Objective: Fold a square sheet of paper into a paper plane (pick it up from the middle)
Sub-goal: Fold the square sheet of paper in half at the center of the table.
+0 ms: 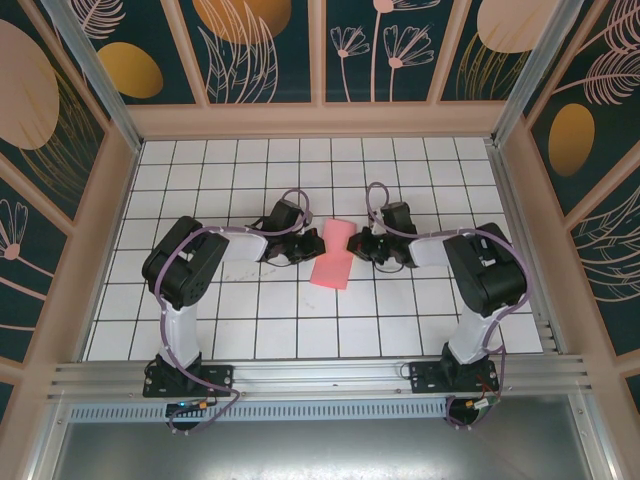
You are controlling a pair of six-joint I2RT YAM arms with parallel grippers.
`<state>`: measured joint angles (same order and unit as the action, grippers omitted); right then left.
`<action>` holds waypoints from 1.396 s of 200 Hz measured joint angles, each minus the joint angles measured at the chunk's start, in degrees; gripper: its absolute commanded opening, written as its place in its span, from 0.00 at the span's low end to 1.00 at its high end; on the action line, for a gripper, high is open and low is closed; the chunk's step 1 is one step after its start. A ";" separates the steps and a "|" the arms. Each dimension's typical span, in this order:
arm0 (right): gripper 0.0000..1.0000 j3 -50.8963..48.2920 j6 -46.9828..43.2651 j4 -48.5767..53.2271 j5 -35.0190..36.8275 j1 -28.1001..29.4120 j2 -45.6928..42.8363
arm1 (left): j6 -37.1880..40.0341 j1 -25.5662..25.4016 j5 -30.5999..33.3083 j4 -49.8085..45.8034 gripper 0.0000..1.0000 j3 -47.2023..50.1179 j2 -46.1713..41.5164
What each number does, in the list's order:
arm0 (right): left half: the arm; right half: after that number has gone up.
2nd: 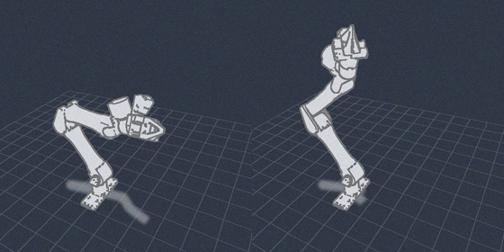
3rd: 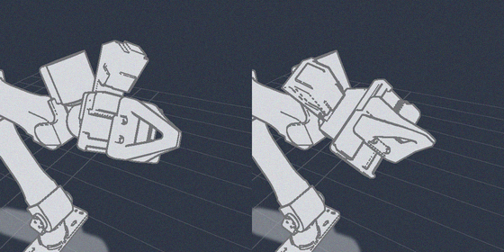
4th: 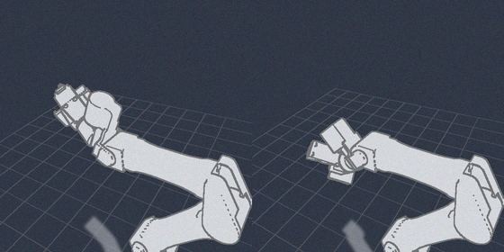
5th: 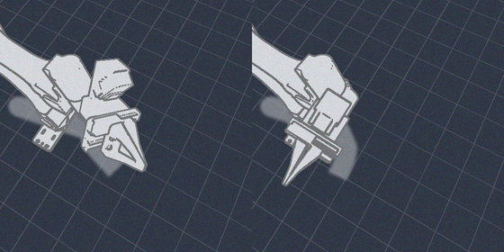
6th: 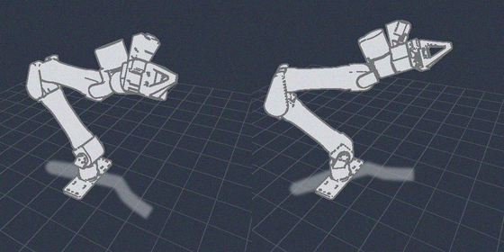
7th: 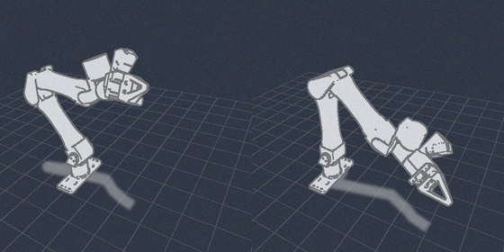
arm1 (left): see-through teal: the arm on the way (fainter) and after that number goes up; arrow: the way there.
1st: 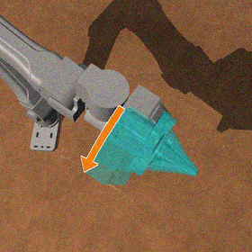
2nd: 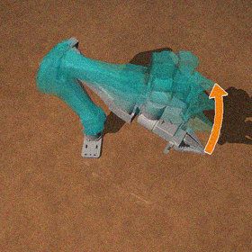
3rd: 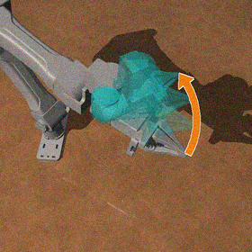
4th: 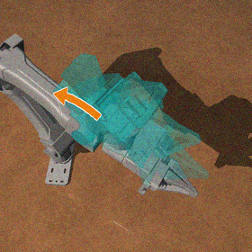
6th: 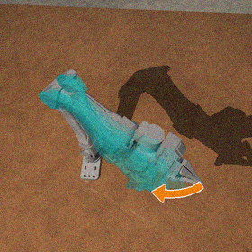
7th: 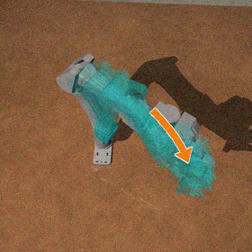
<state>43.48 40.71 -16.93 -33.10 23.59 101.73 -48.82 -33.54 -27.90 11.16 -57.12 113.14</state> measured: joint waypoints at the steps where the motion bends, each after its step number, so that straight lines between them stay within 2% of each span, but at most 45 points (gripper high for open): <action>1: 0.00 0.17 -0.02 0.07 0.00 0.00 -0.02 | 0.00 0.00 0.00 0.02 0.00 0.02 0.00; 42: 0.00 3.32 -1.01 0.48 0.00 -0.66 0.44 | 0.00 0.00 -0.02 0.42 0.00 0.17 0.00; 98: 0.00 3.63 -1.40 0.76 0.15 -1.46 5.38 | 0.00 -0.02 0.02 0.39 0.00 0.17 -0.04; 144: 0.00 4.04 -1.22 1.84 0.04 -1.53 5.03 | 0.20 -0.02 0.02 0.39 0.00 0.20 -0.07; 208: 0.00 9.62 -1.40 4.85 -0.52 -3.80 3.56 | 0.22 -0.02 0.02 0.39 0.00 0.22 -0.07; 279: 0.00 8.26 -0.48 4.33 -0.98 -4.44 7.91 | 0.22 -0.02 0.02 0.42 0.00 0.22 -0.07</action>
<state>51.75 40.23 -12.60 -34.09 19.16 109.65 -48.60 -33.56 -27.88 11.57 -56.90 113.08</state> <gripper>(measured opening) 0.059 0.069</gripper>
